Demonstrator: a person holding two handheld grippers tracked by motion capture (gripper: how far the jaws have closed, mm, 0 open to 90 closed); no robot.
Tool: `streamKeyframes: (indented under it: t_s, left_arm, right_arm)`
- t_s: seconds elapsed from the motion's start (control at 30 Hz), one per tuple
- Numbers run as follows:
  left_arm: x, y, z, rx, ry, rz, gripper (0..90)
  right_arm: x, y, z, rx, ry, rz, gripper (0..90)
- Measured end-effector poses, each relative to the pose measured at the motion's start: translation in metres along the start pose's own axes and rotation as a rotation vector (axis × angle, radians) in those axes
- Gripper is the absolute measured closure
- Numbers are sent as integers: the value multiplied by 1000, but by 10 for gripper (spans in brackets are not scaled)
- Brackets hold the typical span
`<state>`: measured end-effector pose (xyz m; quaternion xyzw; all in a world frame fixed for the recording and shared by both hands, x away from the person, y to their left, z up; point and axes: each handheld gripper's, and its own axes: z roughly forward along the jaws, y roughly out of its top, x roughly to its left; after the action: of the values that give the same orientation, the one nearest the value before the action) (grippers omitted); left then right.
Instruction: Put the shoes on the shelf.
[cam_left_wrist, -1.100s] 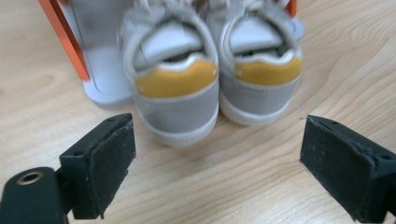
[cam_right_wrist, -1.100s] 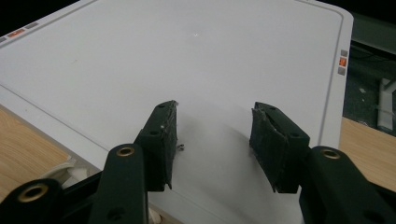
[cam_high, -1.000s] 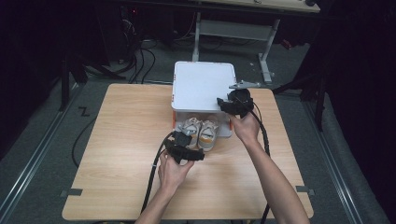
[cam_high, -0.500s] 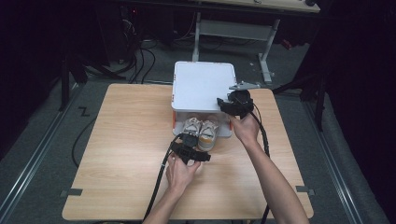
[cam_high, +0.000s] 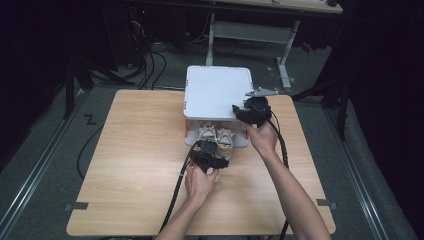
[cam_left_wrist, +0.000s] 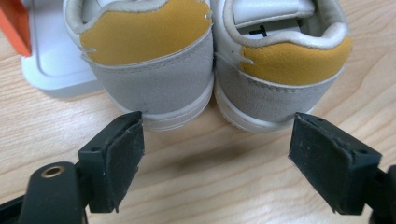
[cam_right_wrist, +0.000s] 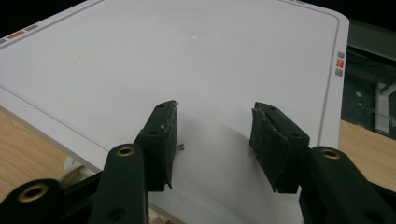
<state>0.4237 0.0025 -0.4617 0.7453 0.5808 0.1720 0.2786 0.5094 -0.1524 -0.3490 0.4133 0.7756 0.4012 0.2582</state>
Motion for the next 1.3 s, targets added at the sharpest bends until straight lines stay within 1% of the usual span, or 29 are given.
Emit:
streamKeyframes:
  t_s: [0.1, 0.17, 0.23, 0.33, 0.43, 0.53, 0.57, 0.63, 0.7, 0.77, 0.83, 0.87, 0.9, 1.07, 1.1, 1.13, 1.2, 1.23, 1.3]
  left_arm:
    - [-2, 5, 4, -9, -4, -17, 193]
    - [-3, 8, 7, -21, -7, -42, 199]
    - [-5, 12, 10, -11, 0, -33, 200]
    - [-7, 18, 16, -27, -4, -53, 201]
    - [-6, 22, 22, -43, -6, -65, 205]
    - [-4, 27, 27, -58, -8, -75, 215]
    - [-4, 28, 28, -62, -2, -83, 219]
    - [-3, 30, 31, -72, -5, -76, 226]
    - [-2, 32, 34, -88, -5, -82, 233]
    - [-1, 32, 37, -103, -16, -96, 241]
    - [1, 33, 41, -116, -7, -113, 249]
    - [1, 33, 42, -119, -12, -122, 251]
    - [0, 34, 44, -123, -4, -132, 253]
    - [-1, 38, 49, -142, 4, -120, 257]
    - [-1, 39, 50, -139, 19, -125, 257]
    - [-1, 40, 50, -141, 15, -120, 257]
    - [-2, 43, 52, -146, 23, -132, 257]
    - [-2, 43, 53, -147, 33, -129, 257]
    - [-1, 44, 55, -156, 34, -132, 257]
  right_arm:
    - [0, 0, 0, 0, 0, -3, 510]
    - [0, 0, 0, 0, 0, -2, 510]
    - [0, 0, 0, -1, 2, -1, 510]
    - [0, 0, 0, -1, 1, 0, 510]
    - [-1, 0, 0, -1, 5, 0, 510]
    - [-1, 0, 0, -1, 7, 4, 510]
    - [-1, 0, 0, 1, 6, 5, 510]
    - [0, 1, 0, 6, 4, 5, 511]
    - [-1, 1, 0, 10, 4, 6, 511]
    - [0, 1, 0, 10, 3, 4, 511]
    - [0, 1, 0, 7, 2, 3, 511]
    - [0, 1, 0, 5, -1, 2, 511]
    - [0, 1, 0, 4, -2, 2, 511]
    - [1, 1, 0, 9, -6, 6, 512]
    - [1, 1, 0, 10, -6, 5, 512]
    - [1, 1, 0, 11, -6, 5, 512]
    - [1, 1, 0, 11, -8, 4, 512]
    - [1, 1, 0, 12, -8, 5, 514]
    - [1, 1, 0, 12, -5, 3, 523]
